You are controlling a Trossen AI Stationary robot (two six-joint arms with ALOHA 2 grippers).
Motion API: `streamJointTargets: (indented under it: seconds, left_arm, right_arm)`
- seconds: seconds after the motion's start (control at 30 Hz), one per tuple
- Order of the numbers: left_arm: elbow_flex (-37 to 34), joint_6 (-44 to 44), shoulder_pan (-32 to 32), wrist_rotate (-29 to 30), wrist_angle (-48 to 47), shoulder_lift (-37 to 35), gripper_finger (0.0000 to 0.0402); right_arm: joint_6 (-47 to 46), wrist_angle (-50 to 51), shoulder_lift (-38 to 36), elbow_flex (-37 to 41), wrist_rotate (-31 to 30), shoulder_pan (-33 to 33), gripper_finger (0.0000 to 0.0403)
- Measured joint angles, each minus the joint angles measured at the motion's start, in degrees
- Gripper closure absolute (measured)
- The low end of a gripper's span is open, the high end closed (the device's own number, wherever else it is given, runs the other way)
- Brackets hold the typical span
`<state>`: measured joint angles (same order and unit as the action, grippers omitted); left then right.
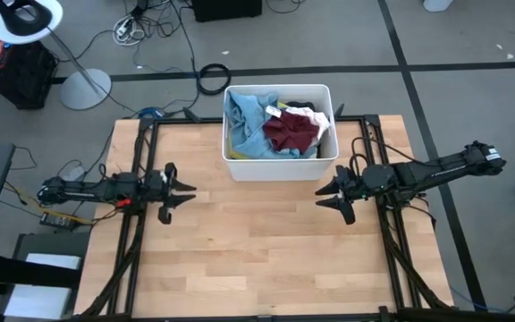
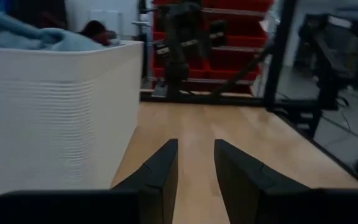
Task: Sort clothes
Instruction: Return to home position
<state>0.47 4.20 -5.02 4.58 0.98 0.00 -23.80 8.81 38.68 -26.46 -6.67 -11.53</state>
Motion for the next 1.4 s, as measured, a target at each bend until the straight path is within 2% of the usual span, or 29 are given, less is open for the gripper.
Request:
streamJointTargets:
  seconds: [0.17,0.43,0.73,1.0,1.17,1.4]
  left_arm:
    - [0.0,-3.6,0.1,-1.6,-0.5,0.0,0.0291]
    - [0.0,-3.9,0.1,-1.4,0.5,0.0,0.0291]
    - [-0.1,-3.9,0.1,-1.3,6.6,0.0,0.0291]
    - [-0.1,-3.9,0.1,-1.3,6.9,0.0,0.0291]
    - [-0.1,-3.9,0.1,-1.4,6.9,0.0,0.0291]
    - [-0.1,-3.9,0.1,-1.4,6.9,0.0,0.0291]
  right_arm:
    - [0.0,0.0,-0.1,0.0,0.9,0.0,0.0231]
    - [0.5,-0.1,-0.1,0.0,0.9,0.0,0.0231]
    - [7.9,-1.5,-0.3,0.6,0.9,0.2,0.0231]
    - [8.4,-8.6,-2.7,10.4,0.9,3.1,0.0231]
    - [8.4,-13.8,-3.1,17.0,1.1,7.1,0.0231]
    - [9.1,-22.0,-3.2,25.0,8.1,12.9,0.0231]
